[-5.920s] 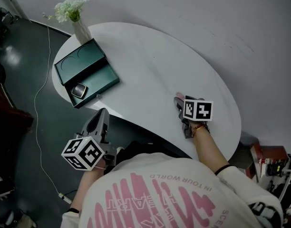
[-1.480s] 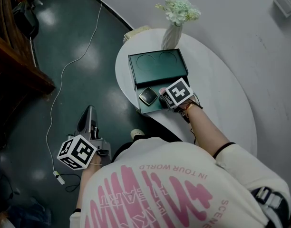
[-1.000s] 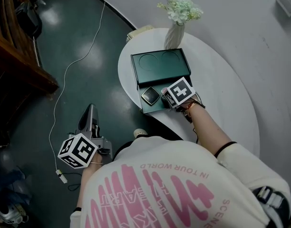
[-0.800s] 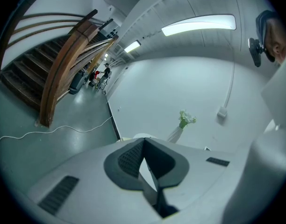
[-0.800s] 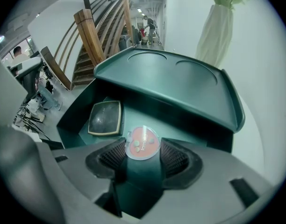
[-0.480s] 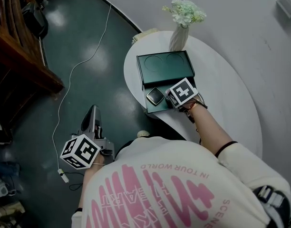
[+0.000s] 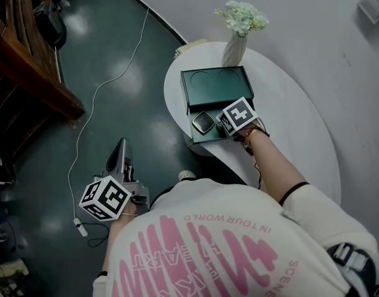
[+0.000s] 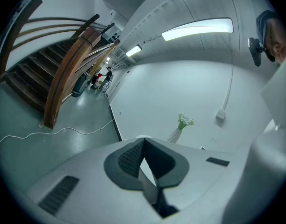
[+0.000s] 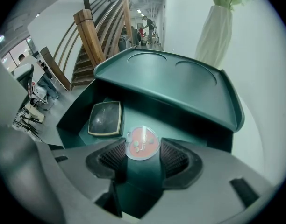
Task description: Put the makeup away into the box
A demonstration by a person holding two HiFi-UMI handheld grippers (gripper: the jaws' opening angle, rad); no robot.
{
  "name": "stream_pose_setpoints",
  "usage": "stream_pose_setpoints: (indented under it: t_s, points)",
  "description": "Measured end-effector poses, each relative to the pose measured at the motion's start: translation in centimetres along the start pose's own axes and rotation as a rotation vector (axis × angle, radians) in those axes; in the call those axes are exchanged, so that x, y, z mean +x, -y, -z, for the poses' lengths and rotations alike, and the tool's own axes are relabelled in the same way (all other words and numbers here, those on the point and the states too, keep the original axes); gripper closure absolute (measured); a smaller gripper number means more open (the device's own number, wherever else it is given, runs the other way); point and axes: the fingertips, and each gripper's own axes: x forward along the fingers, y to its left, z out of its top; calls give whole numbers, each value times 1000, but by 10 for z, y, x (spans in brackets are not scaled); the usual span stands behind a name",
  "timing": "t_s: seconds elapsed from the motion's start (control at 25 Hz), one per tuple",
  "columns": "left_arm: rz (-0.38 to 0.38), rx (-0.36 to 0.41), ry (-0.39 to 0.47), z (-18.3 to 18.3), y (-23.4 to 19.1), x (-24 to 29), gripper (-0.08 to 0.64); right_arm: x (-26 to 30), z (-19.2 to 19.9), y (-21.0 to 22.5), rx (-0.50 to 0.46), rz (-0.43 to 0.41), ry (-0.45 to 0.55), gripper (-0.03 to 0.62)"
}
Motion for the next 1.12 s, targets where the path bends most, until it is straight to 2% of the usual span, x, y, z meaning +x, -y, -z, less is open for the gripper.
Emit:
stream_pose_setpoints:
  t_s: [0.08, 0.16, 0.28, 0.52, 0.64, 0.72, 0.96, 1.12]
  points:
    - [0, 2, -3, 1, 0, -3, 558, -2, 1, 1, 8, 8, -3, 349]
    - [0, 4, -6, 2, 1, -6, 558, -5, 0, 2, 3, 20, 9, 323]
    - [7, 12, -12, 3, 4, -12, 558, -19, -6, -1, 12, 32, 82, 337]
    - [35, 23, -37, 12, 15, -22, 558, -60, -15, -41, 142, -75, 260, 347]
    - [56, 30, -49, 19, 22, -26, 558, -71, -16, -68, 137, -118, 308, 421]
    - [64, 33, -54, 22, 24, -30, 558, -75, -18, -86, 121, -147, 330, 430]
    - [75, 40, -66, 28, 27, -49, 558, -84, -26, -144, 78, -202, 379, 550]
    - [89, 61, -46, 24, 33, -61, 558, -96, -37, -175, 112, -237, 444, 588]
